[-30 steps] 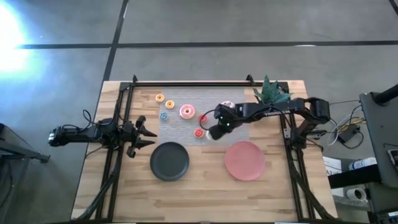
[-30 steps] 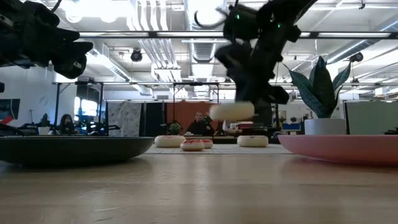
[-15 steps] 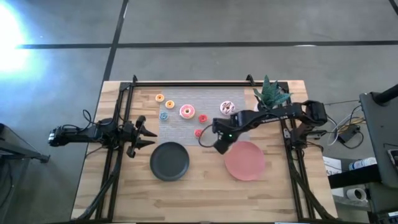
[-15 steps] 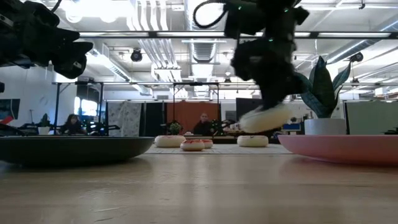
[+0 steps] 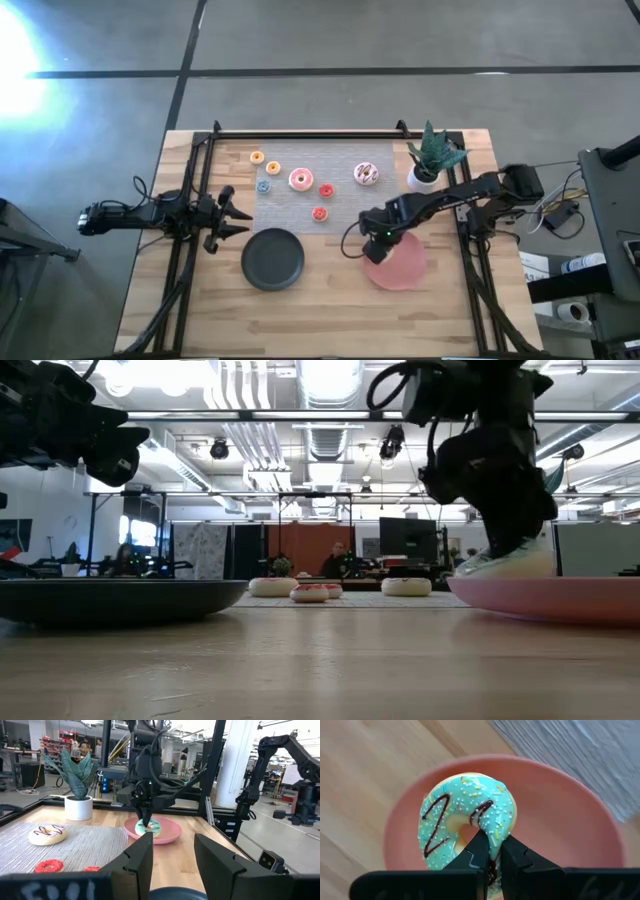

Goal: Pick & Place donuts
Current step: Put the large light green donut on the pink plate

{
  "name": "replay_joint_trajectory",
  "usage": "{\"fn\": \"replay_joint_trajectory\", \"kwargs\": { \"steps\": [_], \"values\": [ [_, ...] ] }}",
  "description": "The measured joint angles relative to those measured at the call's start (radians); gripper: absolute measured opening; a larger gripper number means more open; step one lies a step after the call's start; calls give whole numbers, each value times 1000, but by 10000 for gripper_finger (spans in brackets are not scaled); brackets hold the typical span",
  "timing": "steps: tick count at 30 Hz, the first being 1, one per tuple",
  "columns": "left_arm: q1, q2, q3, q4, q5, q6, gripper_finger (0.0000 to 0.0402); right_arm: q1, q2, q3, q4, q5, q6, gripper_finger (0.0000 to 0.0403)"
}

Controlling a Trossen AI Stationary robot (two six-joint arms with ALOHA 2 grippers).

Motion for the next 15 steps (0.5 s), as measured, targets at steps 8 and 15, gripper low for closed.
{"fn": "replay_joint_trajectory", "kwargs": {
  "steps": [8, 15],
  "values": [
    [0, 0, 0, 0, 0, 0, 119, 0, -1, -28, 62, -1, -6, 60],
    [0, 0, 0, 0, 0, 0, 119, 0, -14, -26, 39, -7, -7, 162]
  ]
}}
